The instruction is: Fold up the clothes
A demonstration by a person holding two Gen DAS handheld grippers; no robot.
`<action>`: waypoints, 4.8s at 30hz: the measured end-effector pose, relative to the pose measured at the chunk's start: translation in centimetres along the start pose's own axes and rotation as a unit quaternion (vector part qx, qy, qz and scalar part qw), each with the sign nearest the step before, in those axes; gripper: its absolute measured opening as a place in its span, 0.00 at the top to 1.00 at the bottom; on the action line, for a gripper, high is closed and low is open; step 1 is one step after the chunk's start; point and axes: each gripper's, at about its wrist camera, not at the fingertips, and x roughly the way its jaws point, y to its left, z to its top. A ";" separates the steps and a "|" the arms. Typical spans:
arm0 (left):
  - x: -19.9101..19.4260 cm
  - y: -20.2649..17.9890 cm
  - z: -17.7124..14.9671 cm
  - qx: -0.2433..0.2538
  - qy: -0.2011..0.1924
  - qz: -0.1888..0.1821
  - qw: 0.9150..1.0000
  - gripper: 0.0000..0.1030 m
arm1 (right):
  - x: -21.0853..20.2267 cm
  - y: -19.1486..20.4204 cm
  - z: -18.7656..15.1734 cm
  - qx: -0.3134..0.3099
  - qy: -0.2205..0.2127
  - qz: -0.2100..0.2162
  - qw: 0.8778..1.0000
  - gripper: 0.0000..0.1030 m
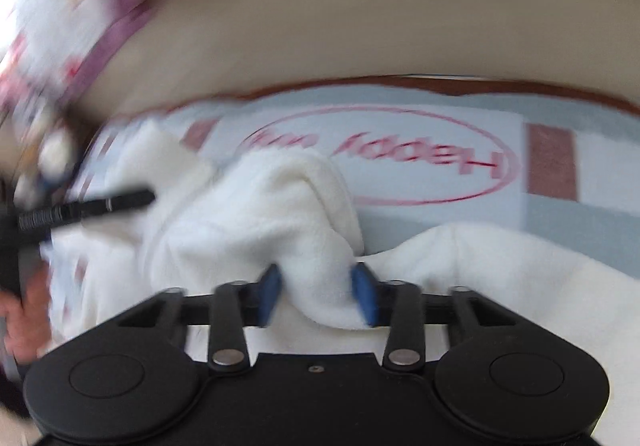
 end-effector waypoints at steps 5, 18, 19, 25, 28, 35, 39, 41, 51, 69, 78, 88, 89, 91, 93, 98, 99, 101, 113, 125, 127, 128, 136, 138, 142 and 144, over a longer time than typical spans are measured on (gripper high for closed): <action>-4.0 0.1 -5.3 0.027 0.017 0.022 0.999 0.87 | -1.4 4.2 -4.1 -0.099 0.046 0.019 0.994 0.73; -6.1 0.0 -12.1 0.069 0.035 0.055 0.996 0.87 | -5.3 2.5 -3.3 0.055 -0.078 0.153 0.984 0.31; -6.2 -0.1 -12.2 0.075 0.035 0.055 0.995 0.87 | -4.5 2.4 -2.9 0.062 -0.068 0.140 0.986 0.31; -6.5 -1.5 -13.4 0.140 0.053 0.069 0.986 0.83 | 0.7 4.2 -2.9 0.025 0.016 0.105 0.994 0.74; -7.6 -2.1 -13.7 0.162 0.056 0.067 0.983 0.79 | 0.2 6.0 -3.8 -0.032 0.011 0.074 0.997 0.91; -9.7 -2.5 -11.7 0.156 -0.002 0.039 0.987 0.57 | -6.8 8.2 -4.1 -0.094 -0.156 0.029 0.983 0.92; -6.9 -4.7 -9.1 0.231 -0.032 0.047 0.971 0.36 | -8.4 8.5 -2.4 -0.127 -0.218 0.016 0.967 0.92; -4.7 -5.9 -7.0 0.276 -0.049 0.065 0.958 0.60 | -8.7 8.2 -0.1 -0.131 -0.236 -0.008 0.963 0.92; 8.3 -9.0 4.8 0.328 -0.018 0.178 0.927 0.87 | -4.4 -1.0 8.8 -0.009 -0.270 -0.063 0.961 0.85; 9.1 -7.6 7.2 0.165 -0.121 0.172 0.964 0.66 | -10.4 -14.1 2.6 0.242 -0.151 -0.141 0.948 0.42; 14.4 -17.7 5.1 0.346 -0.030 0.073 0.935 0.28 | -13.7 -18.1 -6.3 0.428 -0.182 -0.202 0.862 0.36; 22.3 -22.3 1.5 0.419 0.039 0.166 0.892 0.19 | -10.8 -18.6 -10.1 0.521 -0.194 -0.171 0.813 0.33; 22.6 -22.0 1.4 0.410 0.043 0.172 0.895 0.39 | -9.9 -18.5 -9.7 0.516 -0.176 -0.177 0.820 0.33; 22.6 -21.5 1.9 0.380 0.049 0.167 0.909 0.79 | -8.2 -18.5 -9.3 0.513 -0.156 -0.189 0.823 0.28; 22.5 -21.0 2.4 0.346 0.054 0.160 0.923 0.82 | -7.7 -17.4 -9.2 0.513 -0.188 -0.218 0.809 0.22; 20.4 -21.6 3.7 0.340 -0.034 0.179 0.923 0.92 | -7.8 -17.4 -9.9 0.510 -0.254 -0.247 0.784 0.95; 20.2 -21.3 4.4 0.326 -0.037 0.177 0.928 0.92 | -8.5 -17.8 -10.6 0.528 -0.278 -0.239 0.766 0.95; 20.0 -20.6 5.9 0.296 -0.043 0.172 0.938 0.92 | -11.1 -17.8 -11.8 0.545 -0.342 -0.251 0.724 0.95; 24.8 -19.2 5.6 0.282 -0.032 0.190 0.940 0.83 | -13.6 -20.8 -12.6 0.592 -0.335 -0.263 0.684 0.89; 14.2 -23.5 -0.7 0.290 -0.073 0.058 0.952 0.44 | -23.4 -18.7 -14.2 0.455 -0.406 -0.138 0.781 0.45; 14.3 -24.6 -2.7 0.305 -0.038 0.014 0.952 0.58 | -24.9 -19.5 -16.5 0.458 -0.382 -0.174 0.784 0.44; 14.4 -24.9 -3.3 0.307 -0.028 0.006 0.951 0.66 | -25.4 -20.0 -18.1 0.465 -0.374 -0.193 0.779 0.44; 15.9 -25.5 -6.7 0.316 0.030 -0.012 0.948 0.82 | -23.0 -21.1 -31.0 0.455 -0.307 -0.329 0.769 0.44; 16.3 -25.7 -7.6 0.318 0.044 -0.017 0.947 0.82 | -22.2 -21.6 -31.8 0.447 -0.337 -0.326 0.762 0.41; 16.5 -25.6 -8.4 0.322 0.062 -0.018 0.945 0.82 | -20.7 -23.3 -32.4 0.437 -0.413 -0.295 0.743 0.33; 16.3 -25.2 -8.3 0.323 0.064 -0.013 0.944 0.82 | -20.0 -24.1 -32.7 0.431 -0.450 -0.278 0.731 0.26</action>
